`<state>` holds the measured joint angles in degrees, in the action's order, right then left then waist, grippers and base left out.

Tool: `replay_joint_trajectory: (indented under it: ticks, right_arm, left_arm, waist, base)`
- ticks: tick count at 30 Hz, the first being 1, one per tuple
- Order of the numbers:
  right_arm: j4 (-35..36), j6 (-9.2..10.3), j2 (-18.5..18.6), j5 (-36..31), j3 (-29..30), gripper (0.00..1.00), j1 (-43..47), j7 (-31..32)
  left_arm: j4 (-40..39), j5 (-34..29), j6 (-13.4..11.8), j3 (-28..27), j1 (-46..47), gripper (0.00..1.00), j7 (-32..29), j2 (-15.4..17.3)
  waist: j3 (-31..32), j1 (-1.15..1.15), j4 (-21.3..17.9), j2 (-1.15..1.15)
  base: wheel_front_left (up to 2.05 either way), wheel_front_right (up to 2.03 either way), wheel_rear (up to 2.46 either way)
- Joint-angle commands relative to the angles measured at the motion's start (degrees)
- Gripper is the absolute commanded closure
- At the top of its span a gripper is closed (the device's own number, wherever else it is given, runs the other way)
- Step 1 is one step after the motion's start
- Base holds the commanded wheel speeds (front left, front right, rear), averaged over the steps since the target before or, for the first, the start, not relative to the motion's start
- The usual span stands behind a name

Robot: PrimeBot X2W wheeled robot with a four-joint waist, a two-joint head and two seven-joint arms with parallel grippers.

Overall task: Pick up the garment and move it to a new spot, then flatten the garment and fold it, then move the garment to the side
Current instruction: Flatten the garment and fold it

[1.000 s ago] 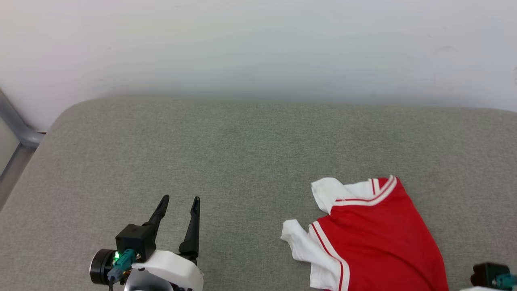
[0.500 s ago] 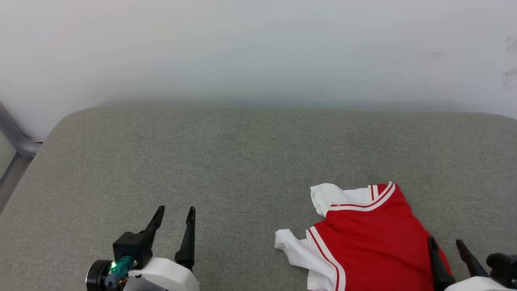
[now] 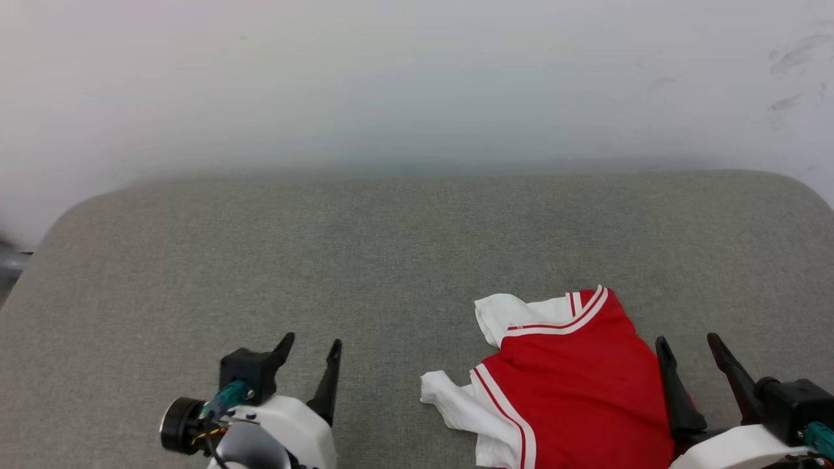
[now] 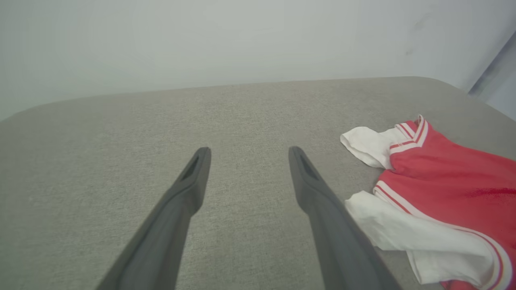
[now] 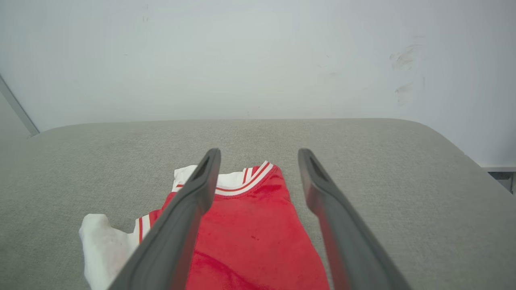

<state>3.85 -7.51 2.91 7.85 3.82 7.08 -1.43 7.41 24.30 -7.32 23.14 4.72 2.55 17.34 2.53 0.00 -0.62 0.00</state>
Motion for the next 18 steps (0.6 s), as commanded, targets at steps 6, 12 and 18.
replay_joint_trajectory:
  ticks: [6, 12, 18]
  right_arm:
    - [4.86, 0.04, -0.04, -1.93, -1.76, 0.0, 1.05, 2.58]
    - [7.66, 0.04, -0.04, -1.05, -2.53, 0.0, 0.4, 3.96]
    - [7.39, 0.04, -0.04, 0.29, -2.69, 0.0, -0.55, 3.87]
  left_arm:
    - [0.91, 0.27, 5.03, 6.15, 6.22, 0.0, -9.66, -1.09]
    - [3.51, 0.5, 9.33, 11.09, 11.53, 0.0, -19.46, -1.57]
    - [7.46, 0.0, 11.94, 14.89, 16.25, 0.0, -29.95, -0.05]
  waist:
    - [-2.08, 0.0, -3.44, 0.0]
    - [-5.55, 0.0, -6.01, 0.0]
    - [-8.67, 0.0, -7.74, 0.0]
  base:
    - [0.0, 0.0, 0.0]
    - [0.0, 0.0, 0.0]
    - [0.0, 0.0, 0.0]
